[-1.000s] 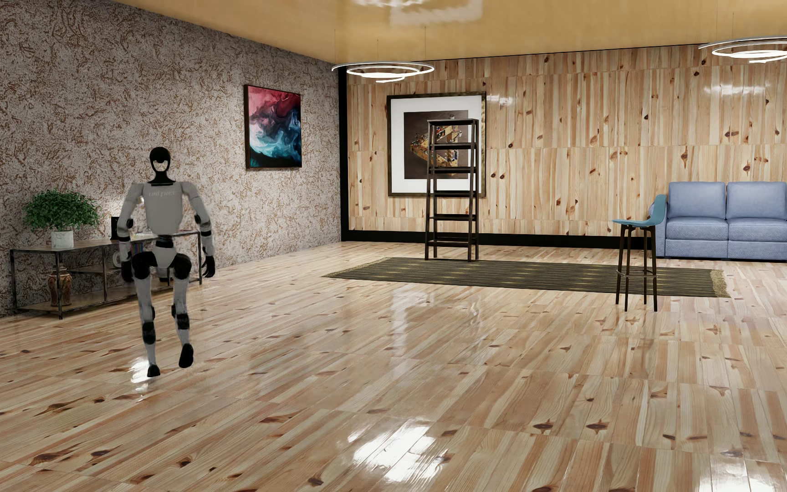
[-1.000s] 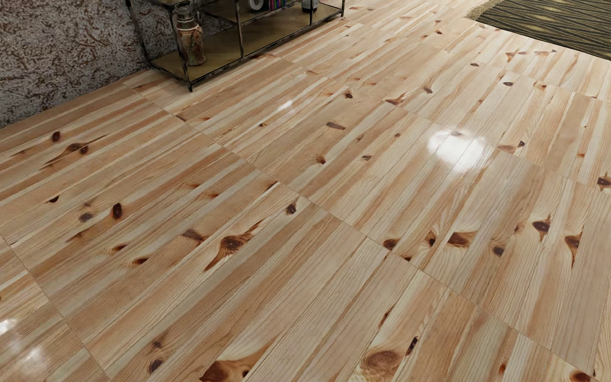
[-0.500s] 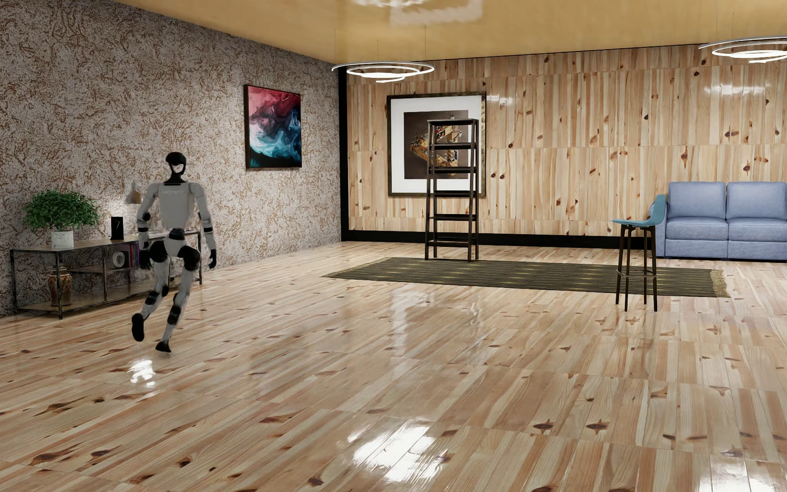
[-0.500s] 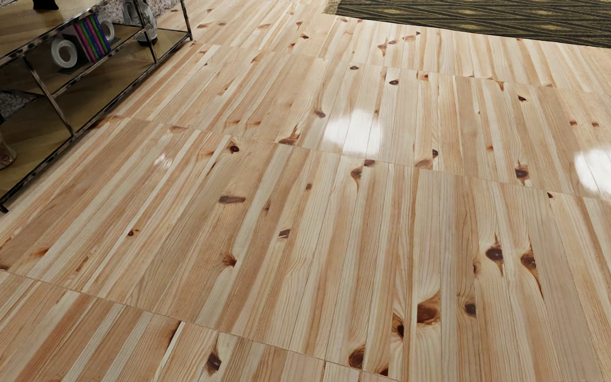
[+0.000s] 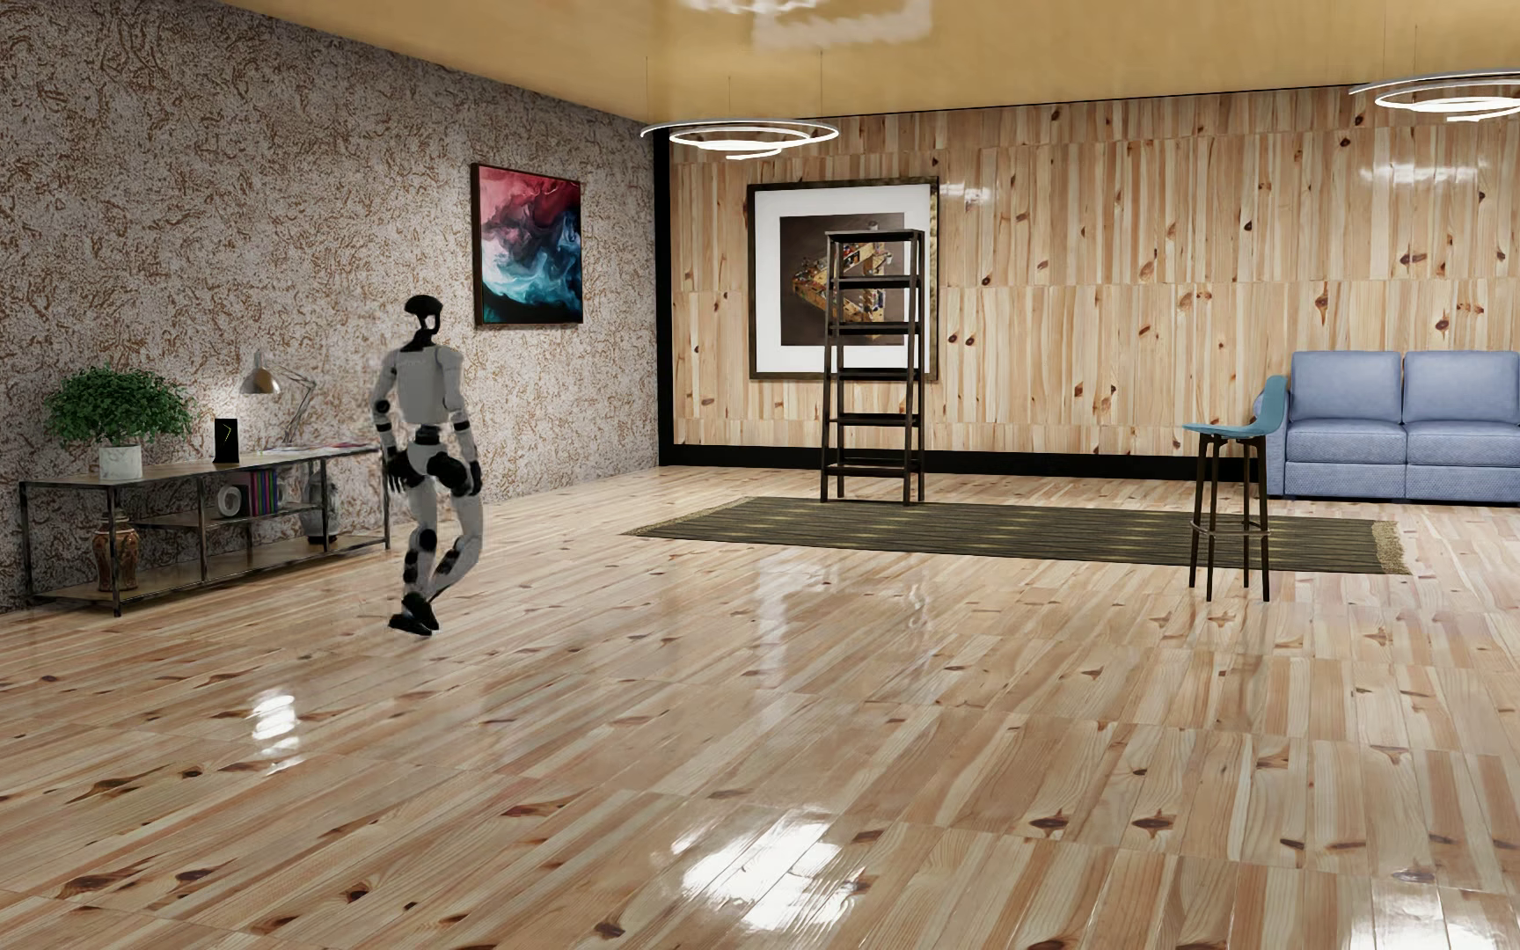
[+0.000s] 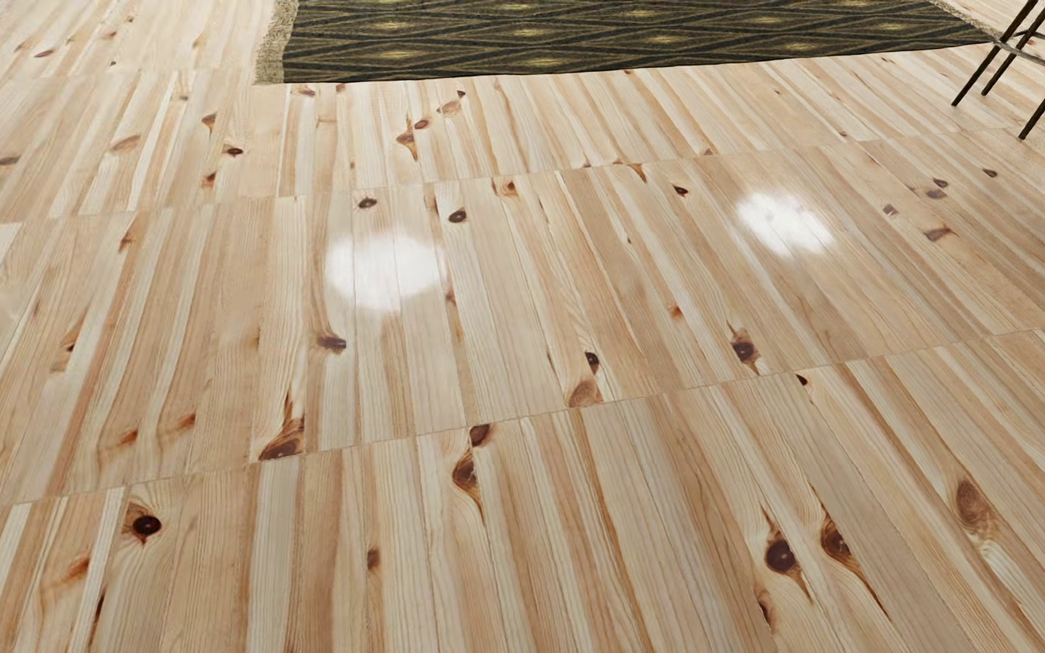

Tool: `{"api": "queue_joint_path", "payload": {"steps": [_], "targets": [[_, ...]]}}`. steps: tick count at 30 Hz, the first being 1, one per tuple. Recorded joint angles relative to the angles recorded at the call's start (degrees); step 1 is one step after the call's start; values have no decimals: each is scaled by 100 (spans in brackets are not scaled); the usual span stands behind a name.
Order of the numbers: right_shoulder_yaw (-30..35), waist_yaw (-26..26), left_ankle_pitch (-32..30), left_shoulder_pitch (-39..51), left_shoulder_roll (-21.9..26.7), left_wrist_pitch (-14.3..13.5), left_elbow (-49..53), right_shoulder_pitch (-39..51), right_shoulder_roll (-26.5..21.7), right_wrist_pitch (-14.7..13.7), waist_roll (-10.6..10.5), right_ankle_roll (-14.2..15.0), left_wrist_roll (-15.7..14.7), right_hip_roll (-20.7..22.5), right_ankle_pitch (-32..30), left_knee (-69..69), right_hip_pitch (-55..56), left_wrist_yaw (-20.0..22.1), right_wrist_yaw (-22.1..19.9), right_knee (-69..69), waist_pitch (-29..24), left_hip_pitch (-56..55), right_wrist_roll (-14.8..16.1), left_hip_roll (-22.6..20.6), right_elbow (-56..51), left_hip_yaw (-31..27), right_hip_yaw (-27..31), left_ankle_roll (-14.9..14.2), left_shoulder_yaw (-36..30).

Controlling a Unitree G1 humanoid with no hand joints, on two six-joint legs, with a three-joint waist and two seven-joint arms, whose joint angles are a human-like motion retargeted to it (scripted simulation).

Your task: Move towards the shelves

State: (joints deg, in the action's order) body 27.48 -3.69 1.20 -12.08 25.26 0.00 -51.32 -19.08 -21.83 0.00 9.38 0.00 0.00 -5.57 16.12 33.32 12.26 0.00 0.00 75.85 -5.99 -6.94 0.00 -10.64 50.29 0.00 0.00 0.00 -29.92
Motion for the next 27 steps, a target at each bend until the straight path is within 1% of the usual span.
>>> {"api": "queue_joint_path", "payload": {"steps": [1, 2, 3, 4, 5, 6, 7, 8, 9, 10, 11, 12, 13, 14, 15, 17, 18, 19, 20, 21, 22, 23, 24, 25, 26, 27], "targets": [[-61, -378, 472, 157, 68, 0, 222, -171, -70, 0, -125, 0, 0, 27, 145, -412, 438, 0, 0, -659, -9, 716, 0, 97, 102, 0, 0, 0, 85], [-148, -664, 926, 357, 79, 0, 388, -283, -149, 0, -231, 0, 0, 17, 91, -729, 899, 0, 0, -1482, -11, 1286, 0, 205, 196, 0, 0, 0, 361], [-258, -918, 1384, 634, 129, 0, 563, -362, -203, 0, -295, 0, 0, -44, -53, -962, 1196, 0, 0, -2547, 0, 1799, 0, 317, 289, 0, 0, 0, 472], [-309, -1162, 1728, 891, 186, 0, 801, -405, -231, 0, -310, 0, 0, -136, -317, -1075, 1407, 0, 0, -3730, 70, 2141, 0, 370, 399, 0, 0, 0, 590], [-380, -1350, 1920, 1149, 244, 0, 933, -461, -257, 0, -274, 0, 0, -266, -335, -1058, 1601, 0, 0, -4656, 160, 2409, 0, 378, 495, 0, 0, 0, 648], [-468, -1508, 1961, 1294, 273, 0, 1105, -531, -277, 0, -314, 0, 0, -379, -205, -1004, 1809, 0, 0, -4870, 199, 2692, 0, 501, 583, 0, 0, 0, 769], [-495, -1727, 1788, 1328, 267, 0, 1264, -594, -298, 0, -373, 0, 0, -455, -198, -837, 1962, 0, 0, -4508, 137, 2971, 0, 737, 647, 0, 0, 0, 885], [-491, -1841, 1333, 1248, 183, 0, 1364, -657, -287, 0, -456, 0, 0, -399, -305, -459, 2013, 0, 0, -3908, 138, 3163, 0, 936, 803, 0, 0, 0, 994], [-473, -1859, 448, 1085, 35, 0, 1361, -696, -261, 0, -600, 0, 0, -304, -687, 274, 2182, 0, 0, -3256, 285, 2990, 0, 1070, 984, 0, 0, 0, 1061], [-339, -1685, -719, 890, -143, 0, 1201, -652, -228, 0, -771, 0, 0, -60, -820, 1375, 2130, 0, 0, -2629, 296, 2668, 0, 1206, 1220, 0, 0, 0, 1030], [-407, -1455, -1531, 654, -199, 0, 1135, -584, -190, 0, -858, 0, 0, 319, -576, 2747, 1601, 0, 0, -2521, 93, 2222, 0, 1262, 1191, 0, 0, 0, 958], [-411, -1175, -1261, 560, -256, 0, 956, -526, -109, 0, -854, 0, 0, 534, -339, 3963, 1135, 0, 0, -2557, -12, 1639, 0, 1185, 1046, 0, 0, 0, 630], [-484, -908, -688, 494, -380, 0, 567, -445, -40, 0, -819, 0, 0, 618, -247, 4725, 516, 0, 0, -2889, -61, 904, 0, 1038, 800, 0, 0, 0, 319], [-613, -546, -500, 196, -549, 0, 335, -389, 68, 0, -626, 0, 0, 529, -238, 4769, -63, 0, 0, -3292, -19, 200, 0, 719, 418, 0, 0, 0, 568], [-734, -147, -708, -68, -568, 0, 117, -347, 107, 0, -539, 0, 0, 548, -239, 4173, -706, 0, 0, -3745, -41, -325, 0, 588, -20, 0, 0, 0, 382], [-819, 551, -1591, -571, -537, 0, -260, -147, 100, 0, -363, 0, 0, 355, -193, 1734, -1768, 0, 0, -4408, -24, -1116, 0, 424, -973, 0, 0, 0, -3], [-850, 806, -1301, -760, -529, 0, -428, 86, 53, 0, -394, 0, 0, 314, -85, 507, -2099, 0, 0, -4545, 17, -1425, 0, 528, -1403, 0, 0, 0, -59], [-829, 1008, 163, -823, -428, 0, -632, 369, -38, 0, -441, 0, 0, 308, 104, -456, -2409, 0, 0, -4645, 49, -1590, 0, 610, -1690, 0, 0, 0, -743], [-938, 1242, 1701, -1012, -376, 0, -691, 560, -87, 0, -470, 0, 0, 234, 319, -653, -2704, 0, 0, -4607, 84, -1783, 0, 746, -1983, 0, 0, 0, -936], [-1084, 1481, 2131, -1163, -331, 0, -741, 726, -100, 0, -501, 0, 0, 192, 451, -585, -2955, 0, 0, -4571, 73, -1992, 0, 949, -2136, 0, 0, 0, -1094], [-1273, 1626, 1570, -1276, -319, 0, -893, 757, -58, 0, -436, 0, 0, 60, 293, -592, -3313, 0, 0, -4504, 0, -2148, 0, 940, -2219, 0, 0, 0, -1234], [-1409, 1738, 251, -1369, -306, 0, -957, 697, -5, 0, -362, 0, 0, -109, -235, -327, -3400, 0, 0, -4193, 50, -2342, 0, 834, -2195, 0, 0, 0, -1244], [-1489, 1695, -1114, -1455, -372, 0, -1109, 574, 62, 0, -229, 0, 0, -283, -1089, -53, -3235, 0, 0, -3651, 244, -2491, 0, 619, -2072, 0, 0, 0, -1134], [-1430, 1491, -1613, -1483, -384, 0, -1194, 440, 153, 0, -22, 0, 0, -508, -2111, 399, -3020, 0, 0, -2737, 268, -2407, 0, 260, -1807, 0, 0, 0, -1210], [-1236, 1237, -1495, -1397, -344, 0, -1176, 356, 237, 0, 101, 0, 0, -550, -2666, 735, -2692, 0, 0, -1701, 155, -2077, 0, -15, -1411, 0, 0, 0, -1269], [-1000, 1039, -1219, -1163, -318, 0, -1080, 354, 282, 0, 117, 0, 0, -548, -2174, 699, -2084, 0, 0, -566, 43, -1578, 0, -198, -1013, 0, 0, 0, -1446]]}}
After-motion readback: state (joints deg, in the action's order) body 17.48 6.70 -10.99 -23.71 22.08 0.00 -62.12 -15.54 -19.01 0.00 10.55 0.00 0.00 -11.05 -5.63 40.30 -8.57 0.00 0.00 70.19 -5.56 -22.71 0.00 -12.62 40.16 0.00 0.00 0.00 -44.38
